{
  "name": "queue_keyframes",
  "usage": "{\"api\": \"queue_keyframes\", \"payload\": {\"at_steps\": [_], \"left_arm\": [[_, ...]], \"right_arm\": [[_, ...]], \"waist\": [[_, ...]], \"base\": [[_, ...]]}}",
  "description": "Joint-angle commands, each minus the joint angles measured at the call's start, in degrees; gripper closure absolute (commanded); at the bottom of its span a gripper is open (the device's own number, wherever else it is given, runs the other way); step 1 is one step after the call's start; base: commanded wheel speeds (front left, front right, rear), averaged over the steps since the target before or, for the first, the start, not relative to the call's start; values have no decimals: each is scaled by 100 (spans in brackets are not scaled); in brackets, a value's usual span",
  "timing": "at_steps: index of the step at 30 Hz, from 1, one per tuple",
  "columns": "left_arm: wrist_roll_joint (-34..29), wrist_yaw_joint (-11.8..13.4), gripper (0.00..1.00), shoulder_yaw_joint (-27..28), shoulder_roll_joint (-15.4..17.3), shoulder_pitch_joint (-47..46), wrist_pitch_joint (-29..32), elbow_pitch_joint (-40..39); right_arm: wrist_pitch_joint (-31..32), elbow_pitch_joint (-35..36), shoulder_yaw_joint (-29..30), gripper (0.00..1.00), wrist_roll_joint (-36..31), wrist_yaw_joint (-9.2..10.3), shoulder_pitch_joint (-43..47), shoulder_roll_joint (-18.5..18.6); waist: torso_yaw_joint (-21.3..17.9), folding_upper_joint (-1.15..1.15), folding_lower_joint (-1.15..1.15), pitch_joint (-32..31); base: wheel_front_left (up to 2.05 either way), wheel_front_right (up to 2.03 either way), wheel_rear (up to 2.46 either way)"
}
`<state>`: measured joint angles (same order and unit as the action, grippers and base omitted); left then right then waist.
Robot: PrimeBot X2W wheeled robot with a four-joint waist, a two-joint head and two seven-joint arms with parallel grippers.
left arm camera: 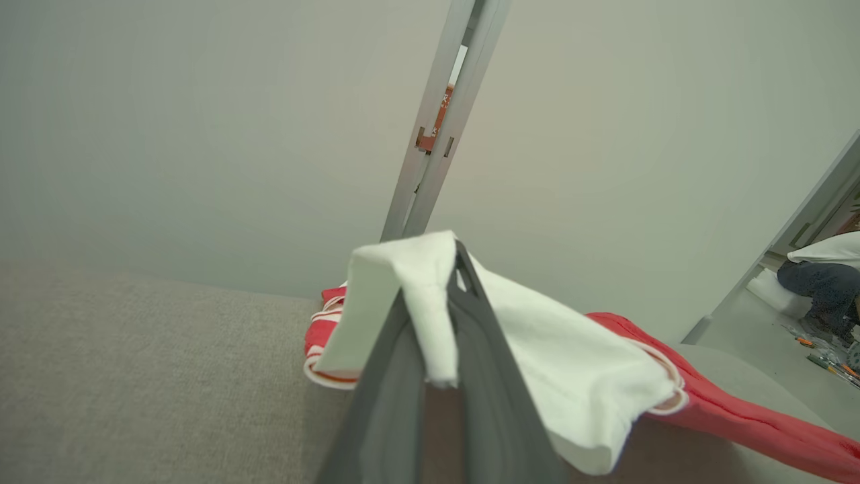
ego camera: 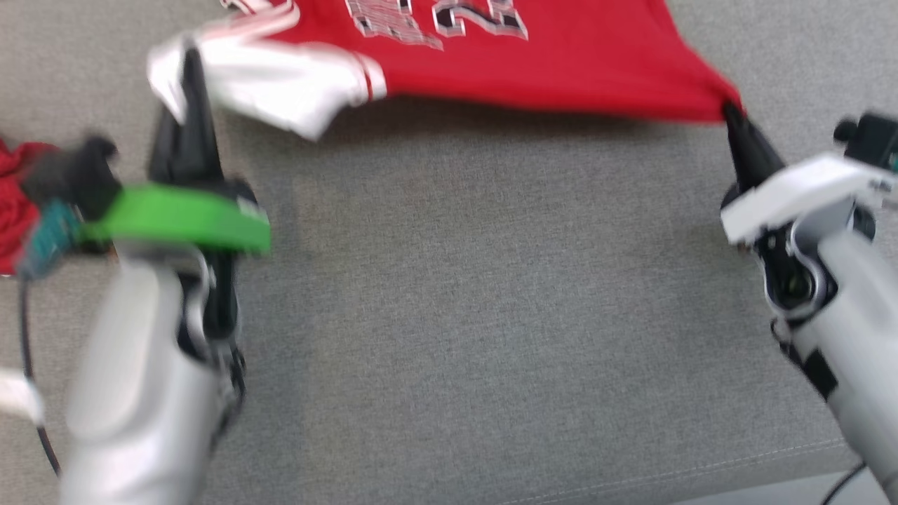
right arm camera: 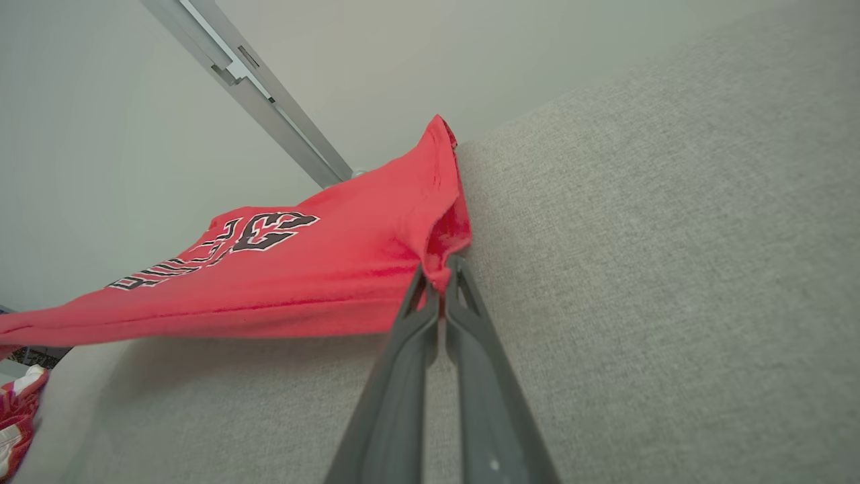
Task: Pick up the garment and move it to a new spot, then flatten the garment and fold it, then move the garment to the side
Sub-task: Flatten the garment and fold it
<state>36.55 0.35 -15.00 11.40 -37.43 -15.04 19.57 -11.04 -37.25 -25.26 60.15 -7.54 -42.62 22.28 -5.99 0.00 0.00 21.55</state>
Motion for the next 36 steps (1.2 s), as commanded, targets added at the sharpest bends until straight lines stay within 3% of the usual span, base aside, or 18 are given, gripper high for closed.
{"api": "queue_keyframes", "payload": {"at_steps": [1,8,17,26,36], "left_arm": [[-26,79,100,76,-75,572,-16,-289],[-109,259,100,193,-273,2799,-17,-1247],[-112,329,100,-31,-468,4117,-18,-1632],[-203,247,100,-300,-450,4470,13,-1628],[-372,5,100,-446,-233,3702,176,-1380]], "right_arm": [[-72,125,-6,100,93,9,401,85],[-239,683,139,100,161,10,1977,264],[-230,1212,804,100,-122,11,3474,340],[184,1857,1706,100,-577,10,4502,-4],[901,2671,2405,100,-1298,9,4335,-544]], "waist": [[106,0,0,-413],[245,0,0,-1001],[423,0,0,-1380],[513,0,0,-1479],[436,0,0,-1393]], "base": [[0,0,0],[0,0,0],[0,0,0],[0,0,0],[0,0,0]]}}
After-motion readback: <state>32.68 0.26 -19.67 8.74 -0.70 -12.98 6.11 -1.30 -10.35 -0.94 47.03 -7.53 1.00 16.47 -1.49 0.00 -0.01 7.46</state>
